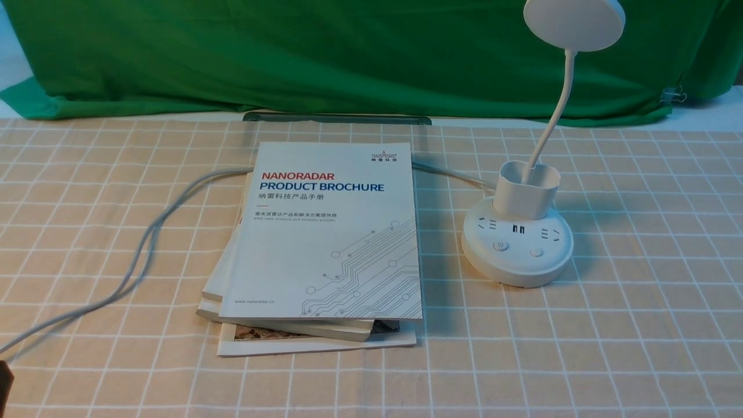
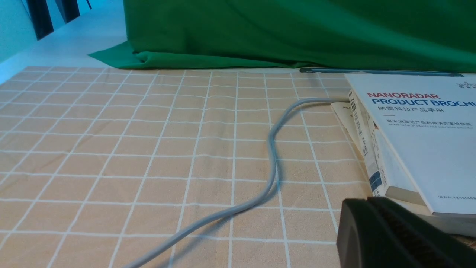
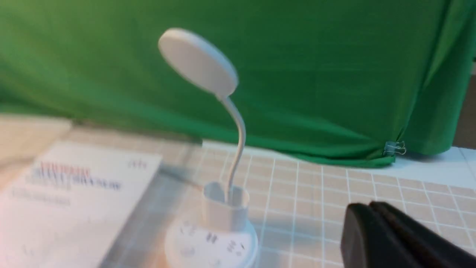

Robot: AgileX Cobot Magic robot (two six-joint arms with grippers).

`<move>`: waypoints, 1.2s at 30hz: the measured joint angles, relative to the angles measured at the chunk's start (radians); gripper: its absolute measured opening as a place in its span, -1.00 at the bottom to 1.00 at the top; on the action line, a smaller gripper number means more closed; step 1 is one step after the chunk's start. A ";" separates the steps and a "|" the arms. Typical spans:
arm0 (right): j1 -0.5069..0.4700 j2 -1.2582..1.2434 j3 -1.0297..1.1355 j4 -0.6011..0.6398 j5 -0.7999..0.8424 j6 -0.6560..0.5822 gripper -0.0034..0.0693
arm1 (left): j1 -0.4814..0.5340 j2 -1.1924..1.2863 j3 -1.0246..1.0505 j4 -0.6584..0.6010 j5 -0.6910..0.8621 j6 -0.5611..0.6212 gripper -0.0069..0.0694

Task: Turn on the table lamp on the light coffee tablecloth with your hand.
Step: 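Press the button on the base of the white desk lamp with the right gripper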

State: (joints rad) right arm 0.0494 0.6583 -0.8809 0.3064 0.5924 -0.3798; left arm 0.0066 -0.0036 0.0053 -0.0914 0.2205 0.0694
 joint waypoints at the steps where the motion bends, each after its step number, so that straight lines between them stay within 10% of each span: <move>1: 0.003 0.044 -0.044 0.000 0.037 -0.013 -0.82 | 0.000 0.000 0.000 0.000 0.000 0.000 -0.76; 9: 0.140 0.386 -0.271 -0.013 0.264 -0.073 -0.82 | 0.000 0.000 0.000 0.000 0.000 0.000 -0.76; 15: 0.312 0.623 -0.346 -0.258 0.366 0.028 -0.82 | 0.000 0.000 0.000 0.000 0.000 0.000 -0.76; 36: 0.288 1.106 -0.394 -0.306 0.189 0.163 -0.82 | 0.000 0.000 0.000 0.000 0.000 0.000 -0.76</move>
State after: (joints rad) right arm 0.3374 1.7638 -1.2752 0.0000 0.7813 -0.2173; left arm 0.0066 -0.0036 0.0053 -0.0914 0.2205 0.0694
